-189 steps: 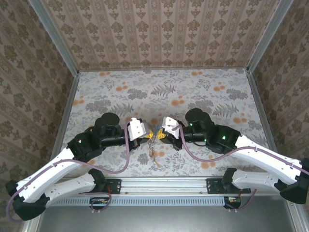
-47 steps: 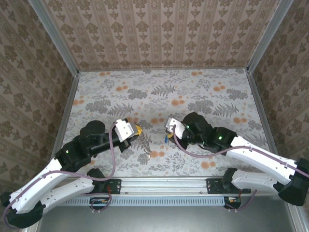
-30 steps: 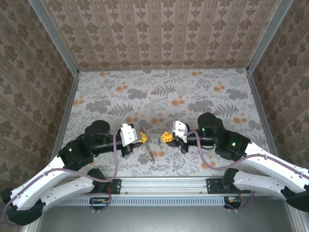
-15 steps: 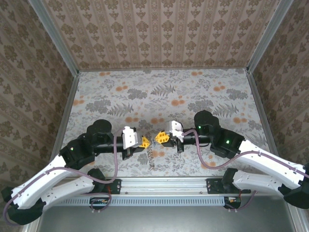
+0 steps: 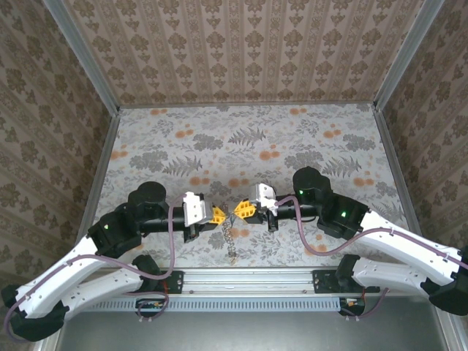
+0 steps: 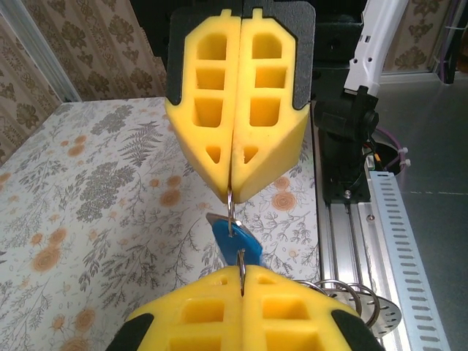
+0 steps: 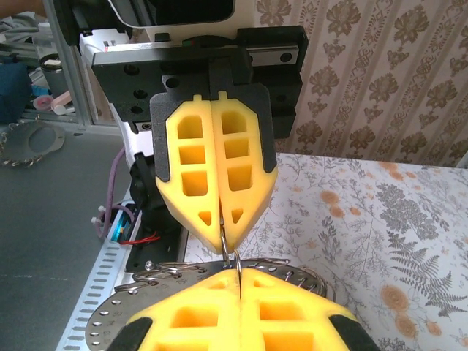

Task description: Put the keys on the keyring

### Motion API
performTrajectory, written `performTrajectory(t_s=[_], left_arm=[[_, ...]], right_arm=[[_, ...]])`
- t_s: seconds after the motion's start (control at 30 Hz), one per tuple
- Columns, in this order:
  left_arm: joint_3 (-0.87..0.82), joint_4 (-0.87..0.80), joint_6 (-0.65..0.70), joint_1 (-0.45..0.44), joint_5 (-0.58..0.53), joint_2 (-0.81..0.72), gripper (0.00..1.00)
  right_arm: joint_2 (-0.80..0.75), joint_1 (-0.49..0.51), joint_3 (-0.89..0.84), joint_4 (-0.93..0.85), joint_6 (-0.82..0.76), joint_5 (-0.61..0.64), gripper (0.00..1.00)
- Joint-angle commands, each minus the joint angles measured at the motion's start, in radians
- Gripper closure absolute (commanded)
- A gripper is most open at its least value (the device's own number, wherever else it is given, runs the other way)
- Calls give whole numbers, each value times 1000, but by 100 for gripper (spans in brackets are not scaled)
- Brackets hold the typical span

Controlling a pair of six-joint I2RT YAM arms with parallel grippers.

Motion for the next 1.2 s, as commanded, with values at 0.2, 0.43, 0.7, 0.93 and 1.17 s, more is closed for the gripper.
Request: performTrajectory(t_s=[0.2, 0.43, 0.7, 0.93, 1.17], left_arm=[[25, 49, 12, -9, 10, -22, 100], [24, 51, 10, -9, 8, -24, 100], [23, 51, 8, -8, 2, -25, 100], [21, 52, 8, -8, 0, -29, 100], [20, 55, 7, -10, 4, -28, 100]], right_arm=[[21, 8, 13, 29, 23, -51, 100], [18, 12, 11, 34, 22, -57, 100], [-11, 12, -8, 32, 35, -30, 100], [-21, 15, -17, 30, 39, -17, 100], [-4, 17, -11, 36, 41, -18, 100]])
